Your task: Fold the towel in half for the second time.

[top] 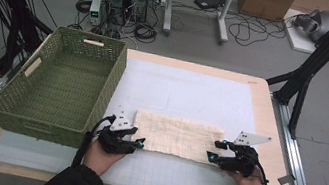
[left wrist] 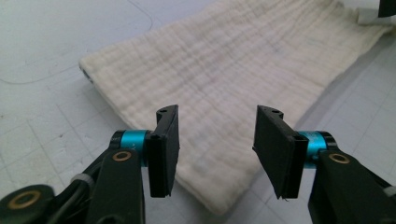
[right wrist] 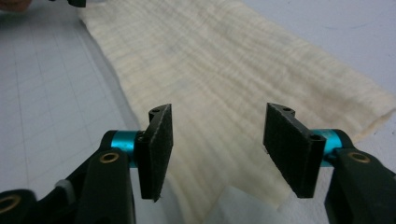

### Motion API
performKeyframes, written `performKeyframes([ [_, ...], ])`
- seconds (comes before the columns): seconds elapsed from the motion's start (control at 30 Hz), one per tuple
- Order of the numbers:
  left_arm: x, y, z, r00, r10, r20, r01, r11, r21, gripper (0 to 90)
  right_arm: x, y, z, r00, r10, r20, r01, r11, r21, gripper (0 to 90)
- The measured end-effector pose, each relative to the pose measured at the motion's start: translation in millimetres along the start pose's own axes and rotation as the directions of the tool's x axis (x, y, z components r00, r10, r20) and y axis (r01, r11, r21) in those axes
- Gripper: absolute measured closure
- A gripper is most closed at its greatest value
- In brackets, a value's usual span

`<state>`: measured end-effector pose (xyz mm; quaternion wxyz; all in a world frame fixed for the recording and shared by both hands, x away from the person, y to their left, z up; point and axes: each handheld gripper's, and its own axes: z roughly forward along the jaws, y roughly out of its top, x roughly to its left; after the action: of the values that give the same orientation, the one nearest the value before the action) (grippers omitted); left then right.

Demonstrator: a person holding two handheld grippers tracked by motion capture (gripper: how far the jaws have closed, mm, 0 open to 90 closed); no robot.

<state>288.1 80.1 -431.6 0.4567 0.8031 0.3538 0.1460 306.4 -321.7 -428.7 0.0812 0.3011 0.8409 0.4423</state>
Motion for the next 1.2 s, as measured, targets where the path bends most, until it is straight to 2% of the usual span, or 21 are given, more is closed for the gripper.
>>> performKeyframes([
  [0.1,0.7,10.7,2.9,0.9998,-0.010,-0.018,0.010,0.9999,-0.011,59.9,-7.4,8.4,-0.4,0.9994,0.035,-0.004,-0.035,0.999,-0.013,53.9],
  [0.17,2.3,19.7,8.9,0.9994,-0.016,-0.032,0.016,0.9998,-0.007,68.1,-13.0,15.6,1.1,0.9986,0.052,-0.009,-0.052,0.998,-0.024,65.3],
  [0.2,2.9,23.5,12.2,0.9988,-0.023,-0.044,0.022,0.9995,-0.022,71.4,-15.9,19.6,3.2,0.9984,0.057,-0.008,-0.057,0.998,-0.029,70.3],
  [0.27,6.6,31.4,19.8,0.9975,-0.049,-0.051,0.047,0.9981,-0.039,77.4,-19.2,29.1,9.5,0.9985,0.052,-0.015,-0.053,0.999,-0.013,79.9],
  [0.33,10.5,39.3,28.7,0.9952,-0.059,-0.078,0.056,0.9975,-0.042,84.4,-22.0,40.2,19.2,0.9992,0.032,-0.022,-0.032,0.999,0.003,85.7],
  [0.4,15.3,47.3,40.2,0.9933,-0.081,-0.083,0.078,0.9964,-0.031,87.1,-23.2,51.7,30.4,0.9995,0.021,-0.023,-0.021,1.000,0.018,89.1],
  [0.43,16.5,49.9,44.2,0.9933,-0.078,-0.085,0.076,0.9968,-0.022,88.5,-23.9,58.6,38.5,0.9994,0.025,-0.024,-0.024,0.999,0.032,89.4],
  [0.5,18.5,54.4,54.6,0.9910,-0.103,-0.085,0.103,0.9946,-0.015,89.0,-24.6,67.6,51.2,0.9996,0.019,-0.020,-0.018,0.999,0.049,89.4],
  [0.7,21.1,56.2,77.2,0.9859,-0.090,-0.141,0.101,0.9921,0.074,89.2,-23.4,81.1,94.4,0.9990,0.038,-0.023,-0.034,0.991,0.129,89.4],
  [0.8,26.0,49.2,84.7,0.9807,-0.064,-0.185,0.093,0.9837,0.154,89.1,-27.7,75.7,102.6,0.9983,0.058,-0.008,-0.055,0.982,0.182,89.3],
  [0.9,30.0,46.5,83.7,0.9801,-0.075,-0.184,0.103,0.9841,0.145,89.1,-34.8,70.3,97.7,0.9963,0.085,0.013,-0.086,0.977,0.194,89.3],
  [0.97,30.8,45.8,82.2,0.9787,-0.060,-0.196,0.090,0.9848,0.148,89.1,-38.7,67.2,91.1,0.9964,0.079,0.029,-0.084,0.975,0.208,88.5],
  [1.07,33.8,43.0,79.0,0.9756,-0.071,-0.208,0.102,0.9850,0.139,88.9,-48.1,59.5,77.7,0.9926,0.110,0.052,-0.118,0.971,0.208,87.3],
  [1.13,36.6,41.6,76.2,0.9739,-0.075,-0.214,0.107,0.9845,0.139,88.9,-54.6,52.0,67.5,0.9905,0.117,0.073,-0.129,0.972,0.194,87.1],
  [1.2,38.6,40.2,74.6,0.9719,-0.082,-0.221,0.113,0.9848,0.132,88.8,-61.2,42.1,57.0,0.9863,0.146,0.078,-0.157,0.972,0.173,87.0],
])
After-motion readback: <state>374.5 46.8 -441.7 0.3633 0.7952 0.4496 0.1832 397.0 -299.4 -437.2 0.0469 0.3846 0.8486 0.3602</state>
